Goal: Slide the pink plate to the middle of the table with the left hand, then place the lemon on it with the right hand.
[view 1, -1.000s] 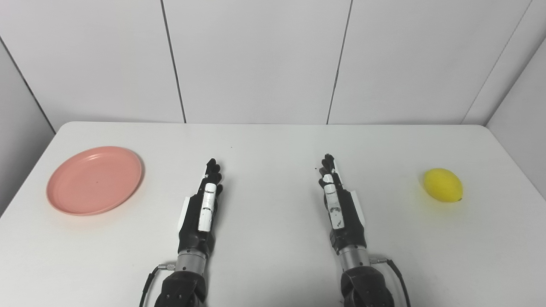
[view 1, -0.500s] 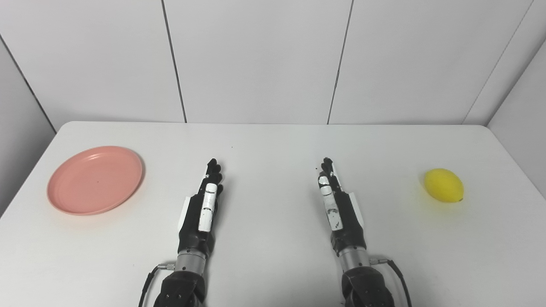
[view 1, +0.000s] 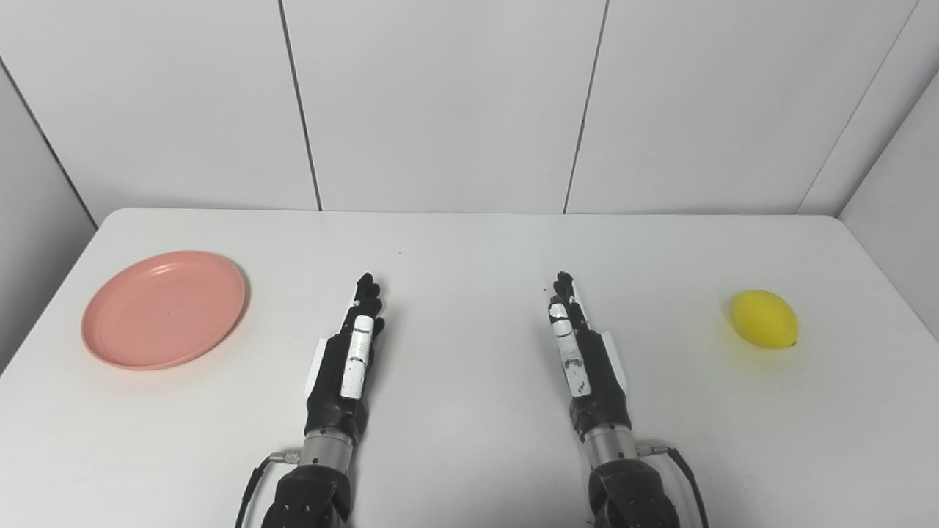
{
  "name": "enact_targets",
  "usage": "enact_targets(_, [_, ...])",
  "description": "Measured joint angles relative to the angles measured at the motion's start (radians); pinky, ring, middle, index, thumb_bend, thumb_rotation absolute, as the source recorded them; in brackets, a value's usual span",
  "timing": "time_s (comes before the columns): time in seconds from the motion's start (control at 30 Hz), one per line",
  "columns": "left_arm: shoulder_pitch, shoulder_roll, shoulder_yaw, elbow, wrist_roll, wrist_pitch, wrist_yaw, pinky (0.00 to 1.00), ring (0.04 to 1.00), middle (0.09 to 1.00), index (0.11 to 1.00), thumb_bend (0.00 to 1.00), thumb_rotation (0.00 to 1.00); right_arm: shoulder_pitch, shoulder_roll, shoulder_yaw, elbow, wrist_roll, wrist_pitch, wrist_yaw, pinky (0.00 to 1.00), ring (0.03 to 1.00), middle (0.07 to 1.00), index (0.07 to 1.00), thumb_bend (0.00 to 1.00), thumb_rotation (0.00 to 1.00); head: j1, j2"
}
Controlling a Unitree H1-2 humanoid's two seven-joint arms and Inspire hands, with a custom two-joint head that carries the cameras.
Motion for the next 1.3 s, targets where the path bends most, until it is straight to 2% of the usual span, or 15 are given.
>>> enact_targets(0.03, [0.000, 0.000, 0.000, 0.000, 0.000, 0.000, 0.000, 1.00, 1.000, 1.000, 1.000, 0.58, 1.00, 0.000, 0.000, 0.000, 0.000, 0.000, 0.000, 0.000, 1.00, 1.000, 1.000, 0.992, 0.65, 1.00, 0.000, 0.000])
enact_targets(0.07, [0.000, 0.000, -0.001, 0.000, 0.001, 0.000, 0.000, 1.00, 1.000, 1.000, 1.000, 0.59, 1.00, 0.000, 0.000, 0.000, 0.000, 0.000, 0.000, 0.000, 1.00, 1.000, 1.000, 0.996, 0.65, 1.00, 0.044, -0.006])
enact_targets(0.17, [0.000, -0.001, -0.007, 0.001, 0.020, 0.000, 0.004, 1.00, 1.000, 1.000, 1.000, 0.59, 1.00, 0.000, -0.005, -0.002, 0.000, 0.008, 0.000, 0.003, 1.00, 1.000, 1.000, 0.999, 0.63, 1.00, 0.083, -0.012])
enact_targets(0.2, [0.000, -0.002, -0.010, 0.003, 0.028, -0.002, 0.008, 1.00, 1.000, 1.000, 1.000, 0.59, 1.00, 0.001, -0.010, -0.005, 0.000, 0.021, 0.000, 0.008, 1.00, 1.000, 1.000, 1.000, 0.63, 1.00, 0.156, -0.026])
enact_targets(0.23, [0.000, -0.004, -0.014, 0.006, 0.041, -0.005, 0.013, 1.00, 1.000, 1.000, 1.000, 0.60, 1.00, 0.001, -0.013, -0.008, -0.001, 0.034, 0.000, 0.016, 1.00, 1.000, 1.000, 1.000, 0.64, 1.00, 0.167, -0.029])
enact_targets(0.3, [0.000, -0.011, -0.021, 0.020, 0.065, -0.027, 0.030, 1.00, 1.000, 1.000, 1.000, 0.59, 1.00, 0.002, -0.027, -0.011, -0.003, 0.059, -0.001, 0.037, 1.00, 1.000, 1.000, 0.995, 0.69, 1.00, 0.276, -0.060])
enact_targets(0.37, [-0.010, -0.029, -0.022, 0.049, 0.084, -0.055, 0.052, 1.00, 1.000, 1.000, 1.000, 0.59, 1.00, 0.003, -0.052, -0.021, -0.003, 0.077, 0.000, 0.045, 1.00, 1.000, 1.000, 0.996, 0.74, 1.00, 0.282, -0.063])
enact_targets(0.43, [-0.025, -0.052, -0.022, 0.079, 0.105, -0.071, 0.082, 1.00, 1.000, 1.000, 1.000, 0.60, 1.00, 0.003, -0.072, -0.036, -0.004, 0.091, 0.000, 0.047, 1.00, 1.000, 1.000, 1.000, 0.75, 1.00, 0.342, -0.087])
enact_targets(0.5, [-0.034, -0.074, -0.026, 0.098, 0.129, -0.081, 0.106, 1.00, 1.000, 1.000, 1.000, 0.62, 1.00, 0.010, -0.085, -0.044, -0.013, 0.106, 0.000, 0.050, 1.00, 1.000, 1.000, 1.000, 0.76, 1.00, 0.347, -0.089])
enact_targets(0.57, [-0.036, -0.090, -0.038, 0.111, 0.158, -0.082, 0.120, 1.00, 1.000, 1.000, 1.000, 0.65, 1.00, 0.012, -0.092, -0.048, -0.016, 0.114, 0.000, 0.050, 1.00, 1.000, 1.000, 1.000, 0.75, 1.00, 0.373, -0.107])
enact_targets(1.03, [-0.045, -0.090, -0.052, 0.134, 0.172, -0.084, 0.141, 1.00, 1.000, 1.000, 0.988, 0.67, 1.00, 0.000, -0.101, -0.052, 0.013, 0.128, -0.001, 0.065, 1.00, 1.000, 1.000, 0.989, 0.71, 1.00, 0.362, -0.137])
enact_targets(1.3, [-0.045, -0.090, -0.022, 0.128, 0.056, -0.125, 0.130, 1.00, 1.000, 0.994, 0.991, 0.62, 1.00, -0.005, -0.096, -0.054, 0.022, 0.135, -0.004, 0.065, 1.00, 1.000, 1.000, 0.978, 0.74, 1.00, 0.355, -0.152])
